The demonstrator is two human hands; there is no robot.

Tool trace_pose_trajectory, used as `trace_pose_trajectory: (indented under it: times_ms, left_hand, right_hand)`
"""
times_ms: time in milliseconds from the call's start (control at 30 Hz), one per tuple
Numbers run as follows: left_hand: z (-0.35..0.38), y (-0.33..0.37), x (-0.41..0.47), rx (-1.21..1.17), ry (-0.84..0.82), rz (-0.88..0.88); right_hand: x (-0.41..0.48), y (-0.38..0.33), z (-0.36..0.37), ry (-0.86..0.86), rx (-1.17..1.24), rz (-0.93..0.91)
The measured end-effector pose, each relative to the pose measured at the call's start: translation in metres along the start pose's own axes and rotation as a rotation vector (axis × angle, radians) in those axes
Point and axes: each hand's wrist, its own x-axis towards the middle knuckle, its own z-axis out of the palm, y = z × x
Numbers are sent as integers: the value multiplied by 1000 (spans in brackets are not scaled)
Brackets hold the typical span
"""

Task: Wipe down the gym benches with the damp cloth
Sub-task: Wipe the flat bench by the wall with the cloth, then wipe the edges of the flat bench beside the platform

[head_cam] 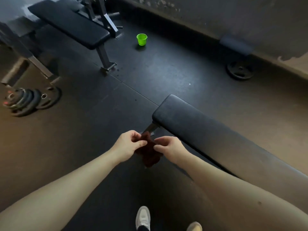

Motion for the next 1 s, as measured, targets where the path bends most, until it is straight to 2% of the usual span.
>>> trace_pose_trajectory:
  times_ms: [67,200,400,667,767,900,1000]
  left_hand:
    - [-32,11,-26,11,-3,8]
    - [-80,27,-56,34,100,67]
    - [-121,56,-43,106,80,138]
    - [-147,101,55,146,-22,186]
    - [-153,132,113,216,-79,210]
    - [-174,185,188,328,-120,258]
    - [-196,234,235,497,-252,361]
  right_hand:
    - [-21,-37,6,-14,-47,-6]
    - [-44,-95,16,49,-80,-25]
    - [-36,-147,15,115,-82,-53]
    - [44,-166,-17,190,176,-2]
    - [97,-171,-44,234,176,-20]
    - [171,-180,-84,162,139,-30]
    - [212,-200,-115,113,169,-43]
